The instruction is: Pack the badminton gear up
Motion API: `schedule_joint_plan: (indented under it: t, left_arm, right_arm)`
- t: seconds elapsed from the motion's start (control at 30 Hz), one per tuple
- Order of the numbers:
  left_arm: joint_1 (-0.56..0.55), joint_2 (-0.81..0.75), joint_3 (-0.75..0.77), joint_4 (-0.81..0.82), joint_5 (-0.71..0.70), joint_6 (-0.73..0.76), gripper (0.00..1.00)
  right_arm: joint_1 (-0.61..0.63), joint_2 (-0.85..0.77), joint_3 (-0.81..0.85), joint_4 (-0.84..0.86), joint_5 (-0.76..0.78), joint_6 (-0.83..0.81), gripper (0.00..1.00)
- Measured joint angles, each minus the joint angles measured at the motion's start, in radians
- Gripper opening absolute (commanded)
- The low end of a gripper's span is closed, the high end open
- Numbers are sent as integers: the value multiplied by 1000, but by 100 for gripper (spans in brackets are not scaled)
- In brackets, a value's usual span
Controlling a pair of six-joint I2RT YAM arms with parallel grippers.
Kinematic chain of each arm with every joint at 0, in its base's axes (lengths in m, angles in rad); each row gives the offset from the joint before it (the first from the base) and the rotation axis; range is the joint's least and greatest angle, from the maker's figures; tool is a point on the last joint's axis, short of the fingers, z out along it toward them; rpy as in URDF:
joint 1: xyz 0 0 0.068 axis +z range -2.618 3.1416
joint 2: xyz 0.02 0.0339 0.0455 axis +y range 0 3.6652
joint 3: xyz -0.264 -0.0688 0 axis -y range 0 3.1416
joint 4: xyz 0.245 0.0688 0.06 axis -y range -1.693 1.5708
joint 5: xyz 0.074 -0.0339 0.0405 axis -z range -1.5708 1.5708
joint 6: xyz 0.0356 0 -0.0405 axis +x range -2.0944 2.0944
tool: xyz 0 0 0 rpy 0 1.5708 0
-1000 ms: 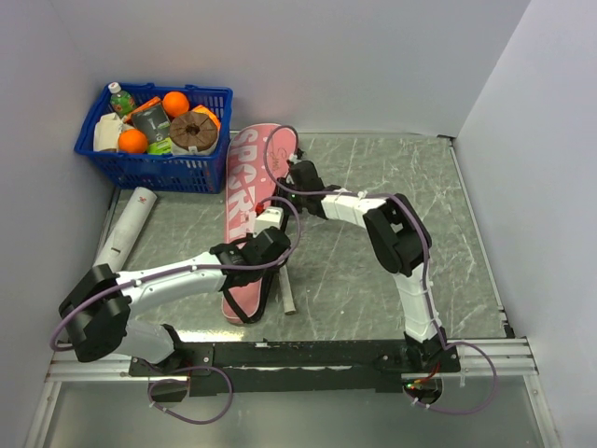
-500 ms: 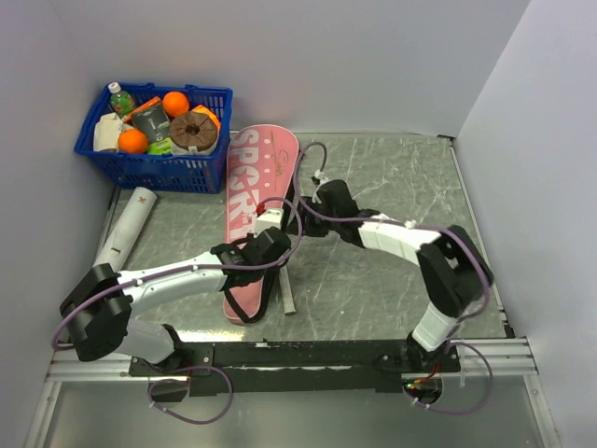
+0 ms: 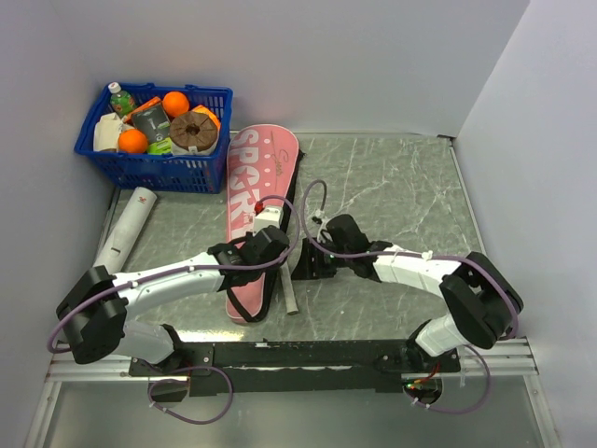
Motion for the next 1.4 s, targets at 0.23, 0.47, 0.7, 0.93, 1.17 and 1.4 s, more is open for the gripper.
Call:
schedule_joint_plan:
  t: [0.23,0.47,0.7,0.93,1.17,1.4]
  left_arm:
    - [0,0,0,3,2,0,1]
    - [0,0,-3,6,6,0,1]
    - [0,-2,-6,11,8,0,1]
    - [0,-2,-7,14,10,0,1]
    - [1,-4,-19,24,14,-1,1]
    - [3,-34,-31,29,15,-9,1]
  right_arm:
    - [69,4,-25,44,-11,48,55]
    - [89,60,-27,107,-9,75,54]
    - [103,108,-55,140,6,88,53]
    - [126,159,-58,209,6,120,44]
    - [155,211,-37,252,-13,164,30]
    - [171,274,35,288,-24,219,27]
